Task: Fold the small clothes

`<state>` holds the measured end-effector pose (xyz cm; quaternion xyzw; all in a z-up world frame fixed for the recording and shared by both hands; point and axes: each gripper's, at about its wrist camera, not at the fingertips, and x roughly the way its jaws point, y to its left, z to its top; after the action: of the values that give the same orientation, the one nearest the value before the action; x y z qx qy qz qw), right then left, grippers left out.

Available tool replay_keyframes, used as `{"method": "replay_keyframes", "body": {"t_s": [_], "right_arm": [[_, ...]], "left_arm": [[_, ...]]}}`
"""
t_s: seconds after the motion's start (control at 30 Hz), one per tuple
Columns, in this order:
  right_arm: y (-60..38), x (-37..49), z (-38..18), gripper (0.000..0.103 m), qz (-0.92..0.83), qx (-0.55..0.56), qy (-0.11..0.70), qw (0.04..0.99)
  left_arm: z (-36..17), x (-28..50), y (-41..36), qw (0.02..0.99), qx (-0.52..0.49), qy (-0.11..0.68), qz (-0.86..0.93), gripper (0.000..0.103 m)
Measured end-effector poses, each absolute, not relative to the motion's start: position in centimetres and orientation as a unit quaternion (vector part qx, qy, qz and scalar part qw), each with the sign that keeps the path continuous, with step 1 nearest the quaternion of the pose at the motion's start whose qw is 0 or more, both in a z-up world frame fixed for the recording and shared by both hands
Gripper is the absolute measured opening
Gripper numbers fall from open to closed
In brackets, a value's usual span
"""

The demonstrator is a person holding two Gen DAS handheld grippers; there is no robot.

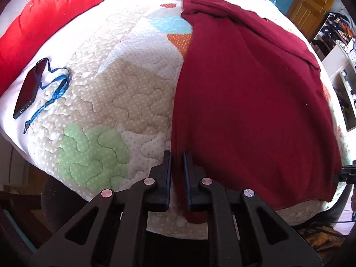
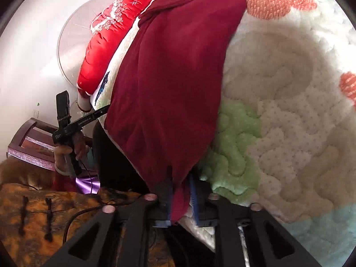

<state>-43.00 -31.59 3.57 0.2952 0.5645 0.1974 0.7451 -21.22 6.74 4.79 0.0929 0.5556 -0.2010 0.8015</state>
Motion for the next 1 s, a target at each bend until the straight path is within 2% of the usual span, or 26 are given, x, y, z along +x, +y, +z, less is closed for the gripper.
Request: {"method": "replay_keyframes", "body": {"t_s": [0.07,0.2,0.37,0.47,0.67,0.77,1.0], "right_arm": [[-31.7,-42.9,5.3,0.046,0.192,0.256,0.561,0.764],[-32.4,-42.3,8.5,0.046,0.163,0.196,0.535,0.806],[-34.0,-38.8,11.2,0.046,0.073,0.160,0.456,0.872],[-35.9,-35.0,10.0,0.046,-0.015,0.173,0.435,0.883],[-37.5,-28.8,6.8,0.046,-0.049,0.194,0.439,0.876],[-37.2,-26.9,5.8,0.006,-0.046,0.188,0.446,0.874],[-37.1,-26.3,5.8,0.006,-0.094,0.107,0.453,0.880]], "left_arm": [[5.9,-21.1,7.5,0.809,0.088,0.547,-0.194,0.009],[8.1,-20.6,8.4,0.830,0.079,0.523,-0.177,0.009],[9.8,-19.8,7.0,0.844,0.054,0.499,-0.188,0.012],[9.6,-19.2,4.1,0.846,0.042,0.489,-0.207,0.012],[7.1,-18.3,-0.2,0.829,0.056,0.506,-0.232,0.012],[5.6,-17.6,-1.4,0.827,0.072,0.512,-0.221,0.012],[4.4,-17.1,-2.0,0.830,0.078,0.506,-0.223,0.012]]}}
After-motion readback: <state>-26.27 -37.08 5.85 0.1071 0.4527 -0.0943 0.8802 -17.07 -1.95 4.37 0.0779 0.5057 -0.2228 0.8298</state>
